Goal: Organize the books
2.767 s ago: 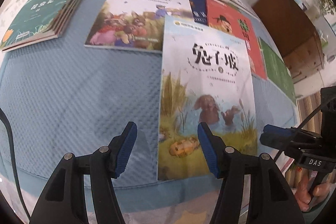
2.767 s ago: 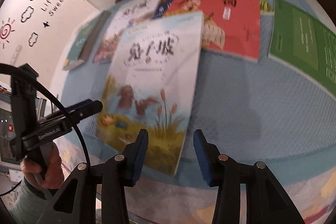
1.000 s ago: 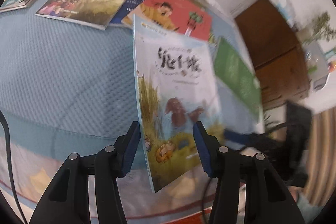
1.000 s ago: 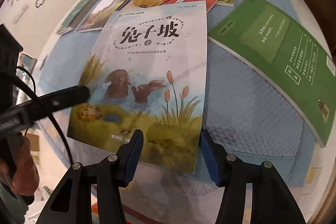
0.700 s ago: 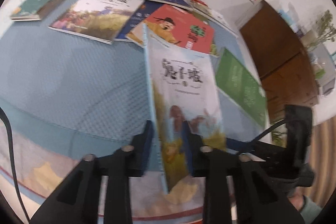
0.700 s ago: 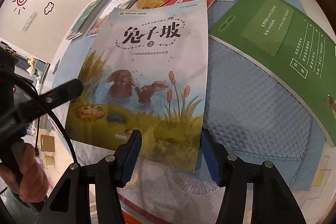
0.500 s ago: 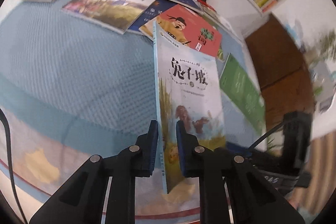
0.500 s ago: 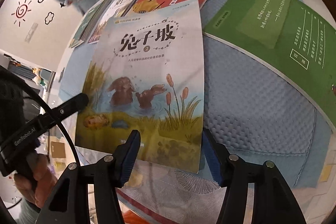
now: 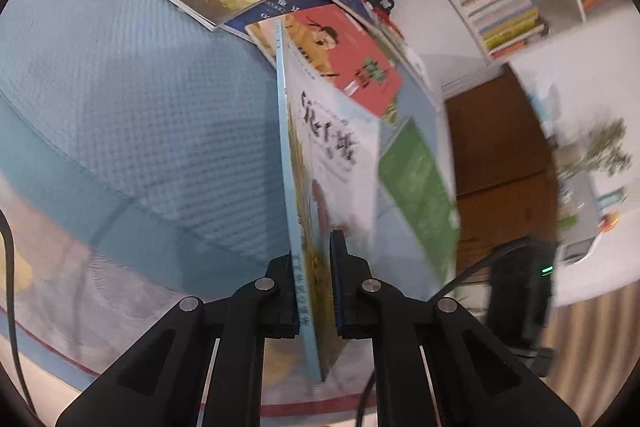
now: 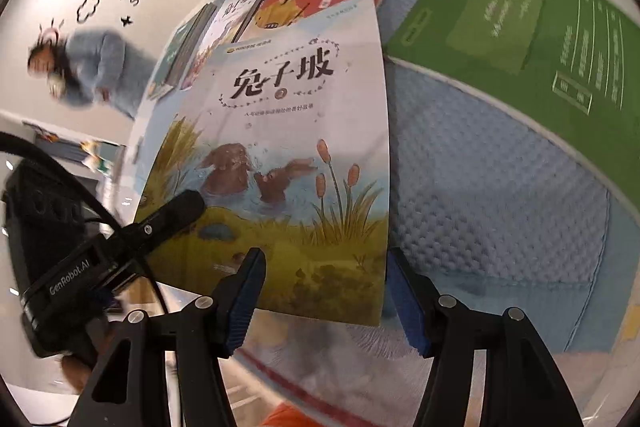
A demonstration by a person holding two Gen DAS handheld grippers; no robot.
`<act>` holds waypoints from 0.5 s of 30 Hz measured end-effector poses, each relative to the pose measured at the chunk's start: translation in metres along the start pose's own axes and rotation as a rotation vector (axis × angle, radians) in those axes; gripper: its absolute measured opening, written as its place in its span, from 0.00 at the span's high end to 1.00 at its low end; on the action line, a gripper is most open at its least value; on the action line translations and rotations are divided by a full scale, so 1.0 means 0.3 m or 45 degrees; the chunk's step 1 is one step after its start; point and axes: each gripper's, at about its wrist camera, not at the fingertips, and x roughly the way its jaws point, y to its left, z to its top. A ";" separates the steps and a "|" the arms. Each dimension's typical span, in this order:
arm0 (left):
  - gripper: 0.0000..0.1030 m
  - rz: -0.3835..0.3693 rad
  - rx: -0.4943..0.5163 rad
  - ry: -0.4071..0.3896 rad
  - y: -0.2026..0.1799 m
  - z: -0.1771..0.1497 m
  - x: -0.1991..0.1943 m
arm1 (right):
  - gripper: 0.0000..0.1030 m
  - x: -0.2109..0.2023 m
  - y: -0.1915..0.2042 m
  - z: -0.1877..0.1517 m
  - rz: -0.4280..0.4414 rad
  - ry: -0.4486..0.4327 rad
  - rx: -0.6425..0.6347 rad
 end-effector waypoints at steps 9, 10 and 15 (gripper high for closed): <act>0.92 -0.165 -0.127 0.085 0.016 0.049 -0.011 | 0.21 -0.019 -0.120 -0.007 0.265 0.021 0.163; 0.92 -0.160 -0.127 0.092 0.015 0.051 -0.010 | 0.15 -0.016 -0.125 -0.006 0.297 0.015 0.176; 0.92 -0.234 -0.192 0.121 0.027 0.056 0.000 | 0.15 -0.006 -0.133 -0.004 0.382 -0.029 0.176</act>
